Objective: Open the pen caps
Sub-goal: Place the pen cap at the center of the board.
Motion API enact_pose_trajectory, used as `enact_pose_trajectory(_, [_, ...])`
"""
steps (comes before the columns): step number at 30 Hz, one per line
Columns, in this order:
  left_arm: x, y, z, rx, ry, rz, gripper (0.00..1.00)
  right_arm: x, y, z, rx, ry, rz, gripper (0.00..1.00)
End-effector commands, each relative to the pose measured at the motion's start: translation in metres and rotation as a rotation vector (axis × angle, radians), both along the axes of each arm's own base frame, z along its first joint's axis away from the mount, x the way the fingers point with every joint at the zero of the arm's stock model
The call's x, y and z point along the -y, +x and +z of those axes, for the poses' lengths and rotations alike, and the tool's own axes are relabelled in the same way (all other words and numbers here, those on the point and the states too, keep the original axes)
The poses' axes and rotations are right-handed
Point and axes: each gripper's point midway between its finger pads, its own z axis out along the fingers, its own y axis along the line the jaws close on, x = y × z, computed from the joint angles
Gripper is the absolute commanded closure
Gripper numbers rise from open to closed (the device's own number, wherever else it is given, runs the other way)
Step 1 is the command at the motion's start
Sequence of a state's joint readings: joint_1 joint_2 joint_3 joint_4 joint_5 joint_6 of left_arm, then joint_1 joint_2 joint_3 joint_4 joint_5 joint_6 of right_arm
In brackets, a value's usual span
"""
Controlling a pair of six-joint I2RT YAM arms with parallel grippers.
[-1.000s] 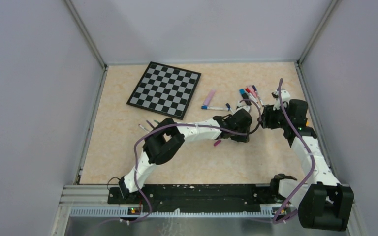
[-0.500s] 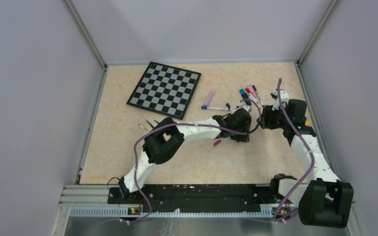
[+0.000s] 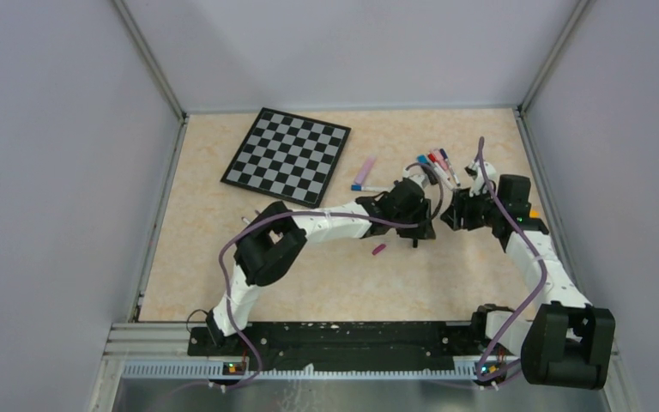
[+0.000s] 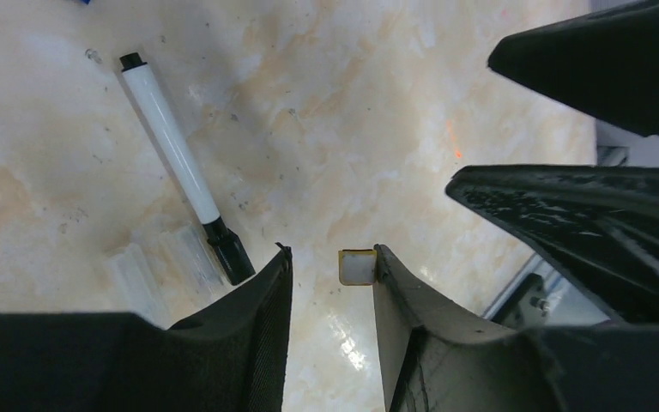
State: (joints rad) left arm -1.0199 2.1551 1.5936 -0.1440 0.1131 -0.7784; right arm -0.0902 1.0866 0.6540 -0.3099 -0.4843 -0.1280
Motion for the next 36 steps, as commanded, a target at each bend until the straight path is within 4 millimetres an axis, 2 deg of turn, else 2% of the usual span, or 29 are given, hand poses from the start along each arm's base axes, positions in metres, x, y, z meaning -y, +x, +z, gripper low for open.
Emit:
enact_pose_trajectory(1, [0.004, 0.002, 0.067, -0.012, -0.204, 0.058, 0.58, -0.009, -0.002, 0.021, 0.069, 0.019, 0.109, 0.48])
enact_pose_trajectory(4, [0.001, 0.001, 0.078, -0.050, -0.264, 0.086, 0.58, -0.016, -0.009, 0.028, 0.095, 0.041, 0.173, 0.47])
enact_pose_trajectory(11, [-0.018, -0.009, 0.073, -0.220, -0.297, 0.166, 0.60, -0.031, -0.021, 0.043, 0.155, 0.091, 0.290, 0.45])
enact_pose_trajectory(18, [-0.035, -0.015, 0.083, -0.261, -0.356, 0.233, 0.60, -0.046, -0.035, 0.055, 0.218, 0.136, 0.405, 0.42])
enact_pose_trajectory(28, [-0.052, -0.020, 0.102, -0.379, -0.518, 0.371, 0.59, -0.078, -0.072, 0.055, 0.360, 0.264, 0.669, 0.39])
enact_pose_trajectory(36, [-0.052, -0.024, 0.111, -0.468, -0.650, 0.390, 0.58, -0.083, -0.070, 0.055, 0.359, 0.343, 0.659, 0.38])
